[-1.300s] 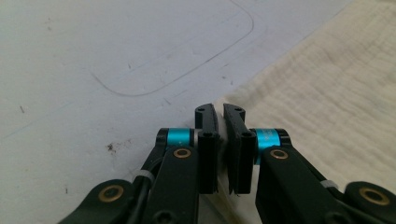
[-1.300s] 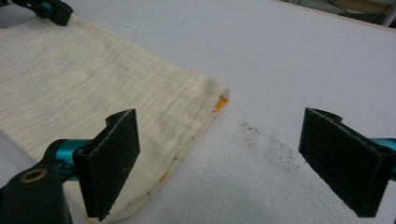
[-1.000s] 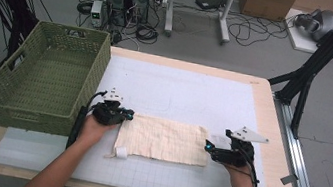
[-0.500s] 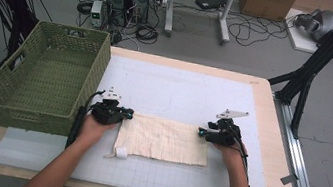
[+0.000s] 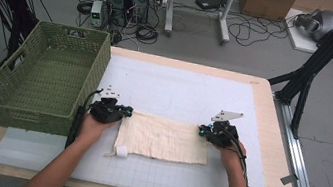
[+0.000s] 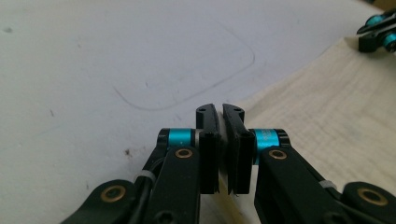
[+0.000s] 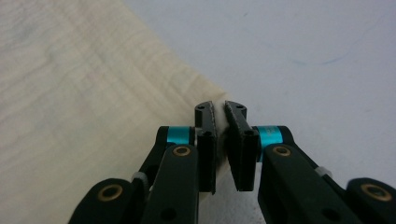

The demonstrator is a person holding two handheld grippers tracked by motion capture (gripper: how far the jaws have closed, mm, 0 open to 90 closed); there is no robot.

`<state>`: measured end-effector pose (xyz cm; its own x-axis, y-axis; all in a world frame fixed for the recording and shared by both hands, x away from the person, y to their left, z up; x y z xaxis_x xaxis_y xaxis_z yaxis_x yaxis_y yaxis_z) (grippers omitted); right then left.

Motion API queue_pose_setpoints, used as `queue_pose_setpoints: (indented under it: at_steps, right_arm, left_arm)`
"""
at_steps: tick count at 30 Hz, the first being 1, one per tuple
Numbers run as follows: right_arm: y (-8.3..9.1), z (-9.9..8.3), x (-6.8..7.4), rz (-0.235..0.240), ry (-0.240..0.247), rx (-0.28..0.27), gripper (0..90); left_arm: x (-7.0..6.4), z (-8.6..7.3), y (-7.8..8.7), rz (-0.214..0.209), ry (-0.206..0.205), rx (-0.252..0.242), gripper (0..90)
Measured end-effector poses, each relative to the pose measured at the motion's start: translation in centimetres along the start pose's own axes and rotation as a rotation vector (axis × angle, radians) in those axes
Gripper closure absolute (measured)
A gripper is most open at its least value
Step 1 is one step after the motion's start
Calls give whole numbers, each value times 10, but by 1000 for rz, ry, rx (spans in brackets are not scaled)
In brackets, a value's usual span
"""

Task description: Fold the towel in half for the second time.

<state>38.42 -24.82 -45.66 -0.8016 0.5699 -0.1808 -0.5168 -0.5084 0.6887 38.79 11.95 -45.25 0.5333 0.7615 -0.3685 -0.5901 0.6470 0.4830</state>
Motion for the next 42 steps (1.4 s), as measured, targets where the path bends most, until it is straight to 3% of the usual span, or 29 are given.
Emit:
queue_pose_setpoints:
  at_steps: [2,9,15,21,26,42]
  right_arm:
    - [3,2,-1,-45,4,-26,832]
    - [10,-2,6,-127,29,-57,822]
    - [18,-9,12,-135,29,-79,820]
    - [28,-6,18,-143,61,-122,819]
    - [35,-10,29,-134,90,-144,817]
    - [53,-22,56,-110,102,-172,814]
  left_arm:
    - [-1,2,1,-8,6,-24,848]
    - [-11,3,6,-50,-50,-44,846]
    - [-18,2,9,-68,-86,-26,845]
    - [-20,0,17,-79,-84,-43,843]
    - [-20,-6,21,-93,-83,-18,829]
    - [-27,-31,36,-110,-104,-1,804]
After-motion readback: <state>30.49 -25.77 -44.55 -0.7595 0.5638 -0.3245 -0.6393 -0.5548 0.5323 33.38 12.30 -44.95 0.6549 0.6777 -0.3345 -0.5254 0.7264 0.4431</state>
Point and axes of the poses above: each handheld gripper's, and its own axes: y roughly backward along the jaws, z roughly out of its top, x roughly to its left, the point moved 3 cm from there along -y, roughly forward along the jaws, and after that the axes turned 12 degrees about y, right-handed, at the moved point
